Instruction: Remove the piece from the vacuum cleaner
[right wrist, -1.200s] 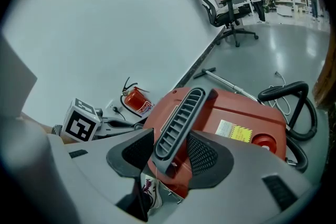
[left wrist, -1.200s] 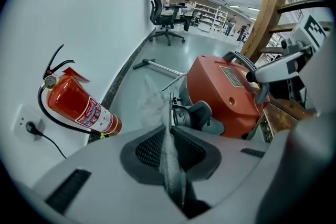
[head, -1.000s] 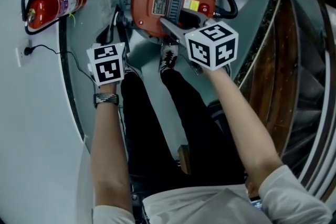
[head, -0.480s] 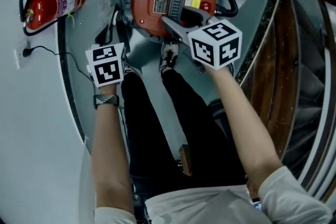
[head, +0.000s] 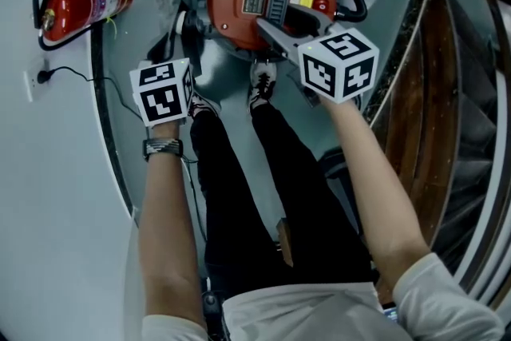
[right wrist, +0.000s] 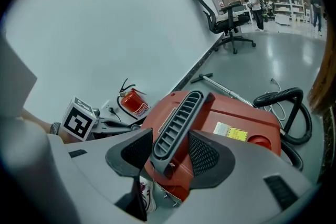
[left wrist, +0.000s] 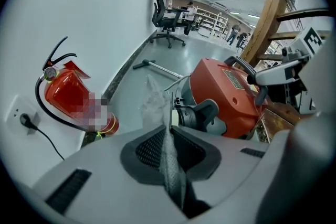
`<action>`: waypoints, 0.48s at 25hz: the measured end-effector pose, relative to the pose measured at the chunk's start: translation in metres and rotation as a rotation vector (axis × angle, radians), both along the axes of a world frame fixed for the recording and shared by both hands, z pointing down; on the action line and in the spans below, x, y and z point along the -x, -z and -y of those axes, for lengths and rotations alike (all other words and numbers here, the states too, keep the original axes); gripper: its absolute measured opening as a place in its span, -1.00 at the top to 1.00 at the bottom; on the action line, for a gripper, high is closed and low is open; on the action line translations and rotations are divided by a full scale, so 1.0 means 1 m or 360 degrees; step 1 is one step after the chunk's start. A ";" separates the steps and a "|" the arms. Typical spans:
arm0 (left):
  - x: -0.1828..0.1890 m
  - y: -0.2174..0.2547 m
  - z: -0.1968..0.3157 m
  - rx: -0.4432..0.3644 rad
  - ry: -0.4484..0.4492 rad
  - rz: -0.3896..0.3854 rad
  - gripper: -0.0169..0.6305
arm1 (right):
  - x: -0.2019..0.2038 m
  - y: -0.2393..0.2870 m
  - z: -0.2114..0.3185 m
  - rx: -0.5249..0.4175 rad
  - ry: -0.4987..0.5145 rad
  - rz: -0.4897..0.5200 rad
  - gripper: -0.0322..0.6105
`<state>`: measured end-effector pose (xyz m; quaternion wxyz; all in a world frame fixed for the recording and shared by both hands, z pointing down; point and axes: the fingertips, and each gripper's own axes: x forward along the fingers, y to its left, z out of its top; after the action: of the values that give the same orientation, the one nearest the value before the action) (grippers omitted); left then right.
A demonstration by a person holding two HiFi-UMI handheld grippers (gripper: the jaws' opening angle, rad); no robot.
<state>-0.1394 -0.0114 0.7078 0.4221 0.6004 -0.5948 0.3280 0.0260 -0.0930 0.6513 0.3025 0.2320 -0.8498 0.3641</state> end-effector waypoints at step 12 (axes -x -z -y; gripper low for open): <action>0.004 -0.002 -0.001 -0.0039 0.0108 -0.0079 0.85 | 0.000 0.002 0.002 -0.0055 -0.0031 0.0000 0.26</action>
<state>-0.1433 -0.0100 0.7101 0.4402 0.5928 -0.6082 0.2912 0.0260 -0.0949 0.6495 0.2948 0.2455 -0.8536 0.3524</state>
